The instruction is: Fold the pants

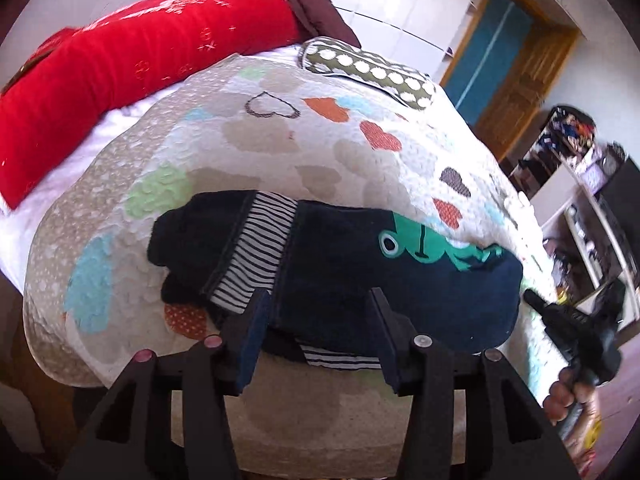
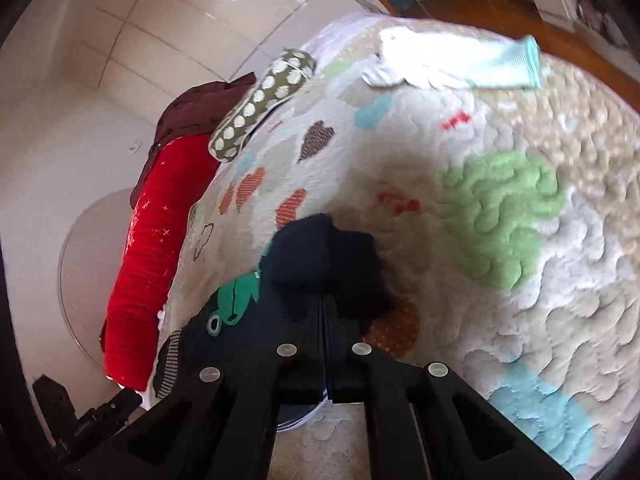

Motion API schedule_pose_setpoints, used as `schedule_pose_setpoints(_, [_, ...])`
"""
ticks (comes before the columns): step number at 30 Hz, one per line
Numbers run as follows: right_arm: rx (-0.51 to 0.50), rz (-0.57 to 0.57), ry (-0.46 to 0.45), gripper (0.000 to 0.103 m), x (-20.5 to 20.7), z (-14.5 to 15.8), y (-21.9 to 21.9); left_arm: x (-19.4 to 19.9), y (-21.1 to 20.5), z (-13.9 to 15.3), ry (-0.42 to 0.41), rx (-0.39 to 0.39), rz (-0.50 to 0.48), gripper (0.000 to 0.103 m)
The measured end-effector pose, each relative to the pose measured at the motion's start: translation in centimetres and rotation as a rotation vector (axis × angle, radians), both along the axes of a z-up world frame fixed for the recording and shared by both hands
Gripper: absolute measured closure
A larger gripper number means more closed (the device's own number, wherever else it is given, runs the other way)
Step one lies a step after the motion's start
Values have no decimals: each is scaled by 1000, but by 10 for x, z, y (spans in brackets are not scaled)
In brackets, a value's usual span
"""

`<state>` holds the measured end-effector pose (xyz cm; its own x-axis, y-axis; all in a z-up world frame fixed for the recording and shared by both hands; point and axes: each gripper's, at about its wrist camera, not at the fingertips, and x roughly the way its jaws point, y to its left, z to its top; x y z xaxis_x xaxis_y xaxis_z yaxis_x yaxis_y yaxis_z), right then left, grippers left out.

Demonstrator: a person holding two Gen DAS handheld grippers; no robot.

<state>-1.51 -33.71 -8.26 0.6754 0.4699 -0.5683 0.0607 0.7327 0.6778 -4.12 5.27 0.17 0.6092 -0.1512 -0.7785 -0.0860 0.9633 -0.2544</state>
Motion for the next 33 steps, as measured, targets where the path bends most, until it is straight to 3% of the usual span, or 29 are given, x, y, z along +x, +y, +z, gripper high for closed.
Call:
schedule_pose_setpoints(4, [-38,13,-45,101,-7,14,6,8,-4,-14,50,-35,-4,55])
schedule_pose_setpoints(6, [-75,-7,-54,101,-14,18,3,8,-7,-18,57,-10,4,55])
schedule_pose_setpoints(8, [-123,-29,-48,100,-20,20,1,8,-12,-20,56,59,13,55])
schedule_pose_setpoints(14, [-137,-5,-29,100,-23,14,8,6,-28,-22,28,244,17,55])
schedule_pose_setpoints(19, [-153,23,-42,81,-26,16,23,5,-36,-23,16,327,4,54])
schedule_pose_setpoints(26, [-145,112,-64,71,-29,21,47,9,-35,-29,33,329,1,54])
schedule_pose_setpoints(33, [-112,189,-22,71,-25,8,71,10,-28,-33,45,315,3,53])
